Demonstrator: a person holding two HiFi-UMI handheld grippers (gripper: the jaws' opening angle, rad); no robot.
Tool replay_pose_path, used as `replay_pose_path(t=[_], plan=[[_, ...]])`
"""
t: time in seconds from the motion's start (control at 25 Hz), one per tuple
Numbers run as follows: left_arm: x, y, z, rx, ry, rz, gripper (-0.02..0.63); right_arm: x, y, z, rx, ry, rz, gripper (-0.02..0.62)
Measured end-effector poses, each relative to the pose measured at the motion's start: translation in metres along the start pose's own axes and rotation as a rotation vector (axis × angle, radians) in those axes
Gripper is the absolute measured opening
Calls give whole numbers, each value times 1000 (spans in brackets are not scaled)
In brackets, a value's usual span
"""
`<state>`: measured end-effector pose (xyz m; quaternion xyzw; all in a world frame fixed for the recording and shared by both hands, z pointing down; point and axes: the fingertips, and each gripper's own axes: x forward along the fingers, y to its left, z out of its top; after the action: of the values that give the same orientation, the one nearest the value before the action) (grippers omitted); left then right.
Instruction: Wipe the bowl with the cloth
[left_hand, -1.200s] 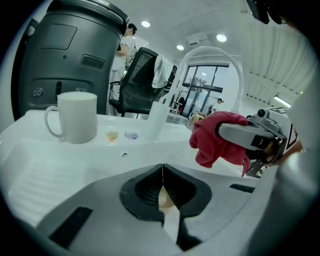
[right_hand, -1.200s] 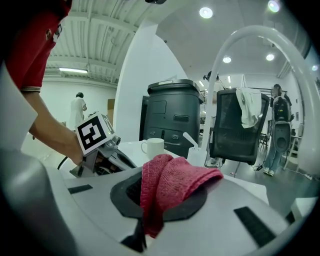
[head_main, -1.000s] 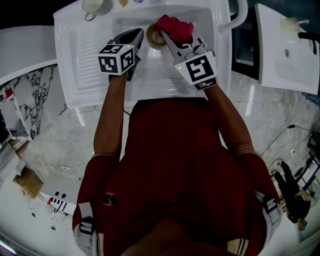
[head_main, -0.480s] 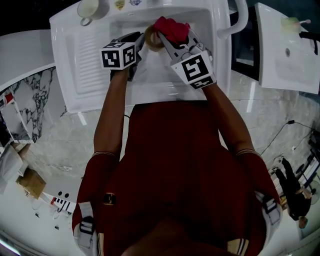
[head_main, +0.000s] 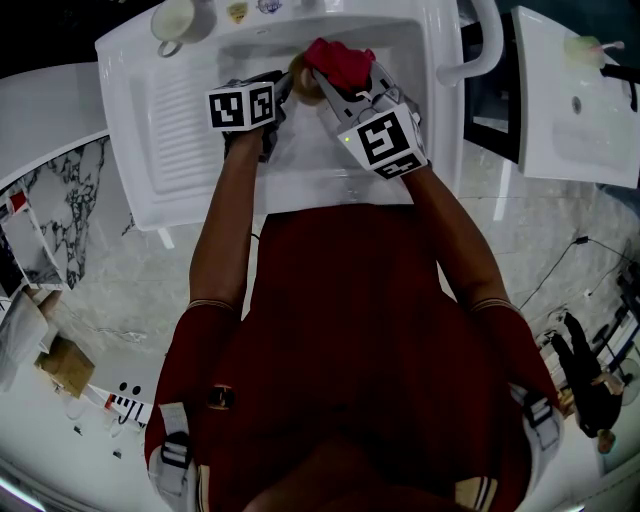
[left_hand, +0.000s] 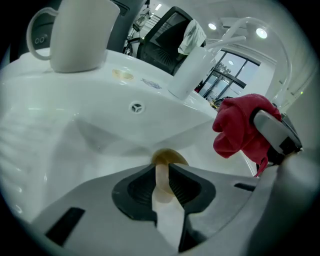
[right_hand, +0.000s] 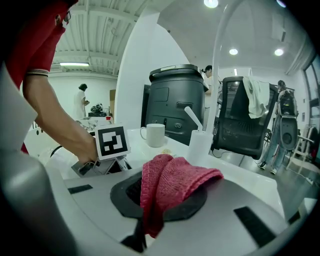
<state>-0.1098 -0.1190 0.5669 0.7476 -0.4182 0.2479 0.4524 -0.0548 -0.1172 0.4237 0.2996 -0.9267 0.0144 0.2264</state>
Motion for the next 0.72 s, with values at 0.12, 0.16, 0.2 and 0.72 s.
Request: replay_pose_path(t=[0.12,0.16,0.2,0.72], plan=[[9,5,-7,-21,29,0,84,5,1,-6,-6,14,4,28],[11,6,-10,-30,38,0,84,5,2,-8,-8,20,6,28],[13,7,-12,-39,46,1,84,5,2,-10,-9,25,7,28],[33,12,-29,-134,120,-5,87,5,6,-25,-11,60,27,28]])
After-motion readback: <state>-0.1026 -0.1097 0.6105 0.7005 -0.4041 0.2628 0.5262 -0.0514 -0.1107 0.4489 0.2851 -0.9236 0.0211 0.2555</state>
